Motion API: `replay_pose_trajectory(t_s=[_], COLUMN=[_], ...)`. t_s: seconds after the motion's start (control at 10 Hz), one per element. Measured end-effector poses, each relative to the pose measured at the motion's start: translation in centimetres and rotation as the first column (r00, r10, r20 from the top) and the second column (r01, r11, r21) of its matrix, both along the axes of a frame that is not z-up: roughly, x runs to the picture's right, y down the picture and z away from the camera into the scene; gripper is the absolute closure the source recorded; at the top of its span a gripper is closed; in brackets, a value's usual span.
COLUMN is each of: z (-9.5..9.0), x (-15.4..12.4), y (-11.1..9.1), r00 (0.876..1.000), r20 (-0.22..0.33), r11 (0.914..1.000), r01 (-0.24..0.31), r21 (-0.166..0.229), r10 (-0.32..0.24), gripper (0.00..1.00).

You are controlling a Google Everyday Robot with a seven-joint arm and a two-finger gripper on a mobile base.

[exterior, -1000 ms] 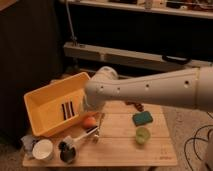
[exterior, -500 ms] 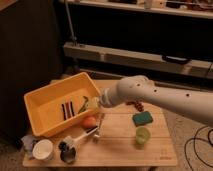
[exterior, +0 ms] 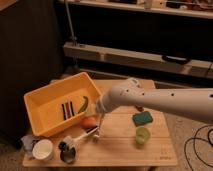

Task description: Place apple in paper cup

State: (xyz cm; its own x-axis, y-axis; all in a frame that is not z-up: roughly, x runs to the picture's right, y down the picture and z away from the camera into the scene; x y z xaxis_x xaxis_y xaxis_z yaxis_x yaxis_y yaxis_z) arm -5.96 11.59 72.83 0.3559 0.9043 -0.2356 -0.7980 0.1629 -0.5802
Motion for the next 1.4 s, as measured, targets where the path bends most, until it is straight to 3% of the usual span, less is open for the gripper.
replay_pose_trajectory(t_s=[0.3, 0.5, 0.8, 1.4], z=[2.2, 3.5, 5.4, 8.6], x=[0.0, -0.8, -1.9, -2.9], y=[3.2, 4.4, 5.2, 4.7], r00=[0.997, 0.993, 0.992, 0.990], r20=[-0.028, -0.025, -0.009, 0.006], r11=[0.9961, 0.9924, 0.9904, 0.9892], r01=[0.076, 0.112, 0.128, 0.144], r21=[-0.045, -0.051, -0.051, -0.025], r10=[-0.078, -0.113, -0.129, -0.144], gripper=[0.35, 0.35, 0.35, 0.35])
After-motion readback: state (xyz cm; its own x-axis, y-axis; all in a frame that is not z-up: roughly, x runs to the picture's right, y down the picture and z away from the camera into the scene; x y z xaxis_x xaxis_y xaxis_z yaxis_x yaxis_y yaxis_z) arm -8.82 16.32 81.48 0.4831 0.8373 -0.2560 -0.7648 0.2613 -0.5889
